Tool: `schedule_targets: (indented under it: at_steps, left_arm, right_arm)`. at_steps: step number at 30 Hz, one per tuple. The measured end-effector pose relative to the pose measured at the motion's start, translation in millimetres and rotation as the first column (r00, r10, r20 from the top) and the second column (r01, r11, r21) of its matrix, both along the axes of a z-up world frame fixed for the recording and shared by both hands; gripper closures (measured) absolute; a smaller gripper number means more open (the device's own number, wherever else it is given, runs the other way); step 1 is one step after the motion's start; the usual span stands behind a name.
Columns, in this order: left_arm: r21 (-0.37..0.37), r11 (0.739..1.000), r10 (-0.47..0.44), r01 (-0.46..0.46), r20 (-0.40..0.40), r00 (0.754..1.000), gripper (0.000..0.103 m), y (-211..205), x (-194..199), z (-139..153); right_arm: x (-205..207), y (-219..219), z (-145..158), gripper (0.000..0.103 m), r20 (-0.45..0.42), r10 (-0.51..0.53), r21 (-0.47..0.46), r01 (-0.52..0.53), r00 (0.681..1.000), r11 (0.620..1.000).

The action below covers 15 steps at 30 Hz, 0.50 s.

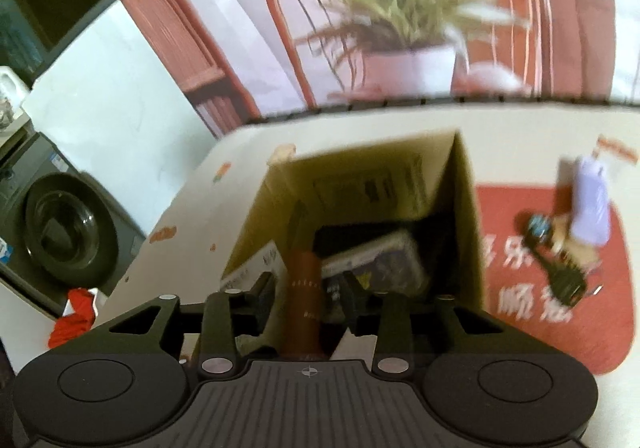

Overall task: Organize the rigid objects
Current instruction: 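Carry the dark red tube into the box and open the right gripper, then move the right tool back to the keychain with the dark bead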

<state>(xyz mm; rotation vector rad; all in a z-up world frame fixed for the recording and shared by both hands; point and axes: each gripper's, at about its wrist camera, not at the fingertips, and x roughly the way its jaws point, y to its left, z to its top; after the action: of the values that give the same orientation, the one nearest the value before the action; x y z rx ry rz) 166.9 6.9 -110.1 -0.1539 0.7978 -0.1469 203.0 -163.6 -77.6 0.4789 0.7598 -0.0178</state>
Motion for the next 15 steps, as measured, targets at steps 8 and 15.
schedule_targets:
  at_steps: [8, 15]
  left_arm:
    - [0.015, 1.0, 0.004, -0.004, -0.011, 1.0, 0.08, -1.8, 1.8, -0.7]
    - [0.04, 0.999, 0.012, -0.011, -0.019, 1.0, 0.08, -4.8, 2.0, 0.4]
  right_arm:
    - [-33.4, -15.1, 26.9, 0.05, 0.162, -0.03, -0.136, 0.052, 0.986, 0.989]
    - [-63.7, -48.6, 26.3, 0.043, 0.232, -0.116, -0.207, 0.165, 0.966, 0.964]
